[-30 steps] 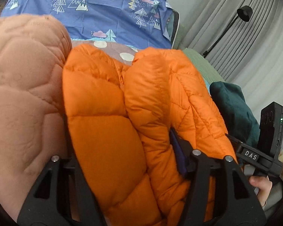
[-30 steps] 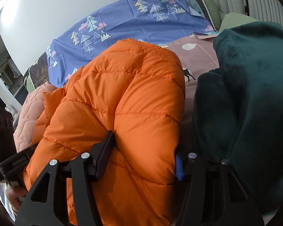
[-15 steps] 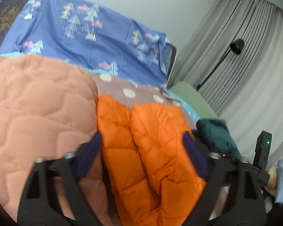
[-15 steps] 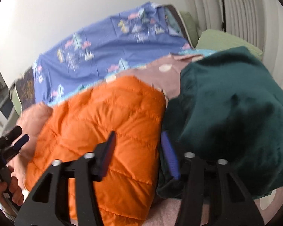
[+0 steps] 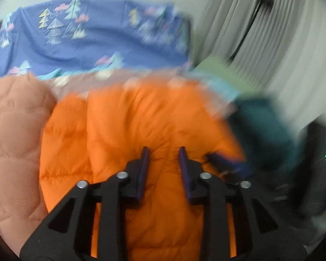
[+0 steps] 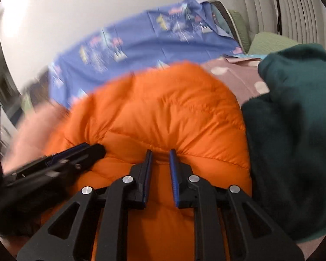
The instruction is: Fold large clothes
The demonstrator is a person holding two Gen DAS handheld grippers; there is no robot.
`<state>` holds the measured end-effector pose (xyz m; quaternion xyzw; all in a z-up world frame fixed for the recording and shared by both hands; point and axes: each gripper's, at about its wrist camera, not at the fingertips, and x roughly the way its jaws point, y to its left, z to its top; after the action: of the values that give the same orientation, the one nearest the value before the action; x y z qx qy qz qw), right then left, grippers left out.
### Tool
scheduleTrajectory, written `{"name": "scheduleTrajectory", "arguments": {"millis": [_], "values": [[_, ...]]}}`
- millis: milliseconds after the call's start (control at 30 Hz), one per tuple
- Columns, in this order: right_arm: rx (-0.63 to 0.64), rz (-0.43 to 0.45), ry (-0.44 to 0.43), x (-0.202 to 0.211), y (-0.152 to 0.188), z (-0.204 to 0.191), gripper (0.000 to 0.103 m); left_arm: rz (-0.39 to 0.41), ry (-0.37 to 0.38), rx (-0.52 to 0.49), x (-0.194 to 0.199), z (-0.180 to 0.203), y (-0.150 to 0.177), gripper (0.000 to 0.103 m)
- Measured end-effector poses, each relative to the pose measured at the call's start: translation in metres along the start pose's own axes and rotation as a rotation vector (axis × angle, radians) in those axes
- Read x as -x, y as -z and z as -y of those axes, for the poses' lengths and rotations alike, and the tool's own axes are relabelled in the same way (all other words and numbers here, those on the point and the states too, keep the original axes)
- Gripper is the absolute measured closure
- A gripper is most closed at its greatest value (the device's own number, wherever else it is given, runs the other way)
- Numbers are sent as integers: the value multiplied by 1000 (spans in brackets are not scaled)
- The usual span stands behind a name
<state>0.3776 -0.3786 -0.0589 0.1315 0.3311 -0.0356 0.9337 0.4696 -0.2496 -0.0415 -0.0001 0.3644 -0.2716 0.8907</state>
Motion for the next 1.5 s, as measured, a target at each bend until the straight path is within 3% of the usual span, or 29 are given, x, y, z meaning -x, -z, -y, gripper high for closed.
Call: {"name": "scheduleTrajectory", "arguments": {"millis": [33,67,167,433,600,833,867,967,1067,1300,1500], "values": [[18,8,25,-8,6,-2,86,-1,-19,-10,-16,-6,10,71],[29,11,42,-12,9,-4,87,23,7,13,-28,-17,21,71],[71,10,98,-17,13,-11,87,20,8,23,-35,-22,30,71],[62,9,79,-6,13,-10,84,86,-22,-26,-20,-12,38,71],[28,19,61,15,4,-11,83,127,-8,6,6,-11,30,47],[37,49,84,64,-11,-22,54,190,-53,35,57,-4,17,35],[36,49,97,73,-13,-23,51,199,-68,40,68,-2,15,31],[22,54,117,98,-16,-22,28,202,-114,39,94,1,8,16],[28,47,114,116,-16,-22,14,209,-156,35,122,4,4,7],[87,8,90,127,-8,-41,3,234,-196,12,173,15,5,2],[104,-22,112,126,0,-49,2,203,-191,1,179,25,9,2]]}}
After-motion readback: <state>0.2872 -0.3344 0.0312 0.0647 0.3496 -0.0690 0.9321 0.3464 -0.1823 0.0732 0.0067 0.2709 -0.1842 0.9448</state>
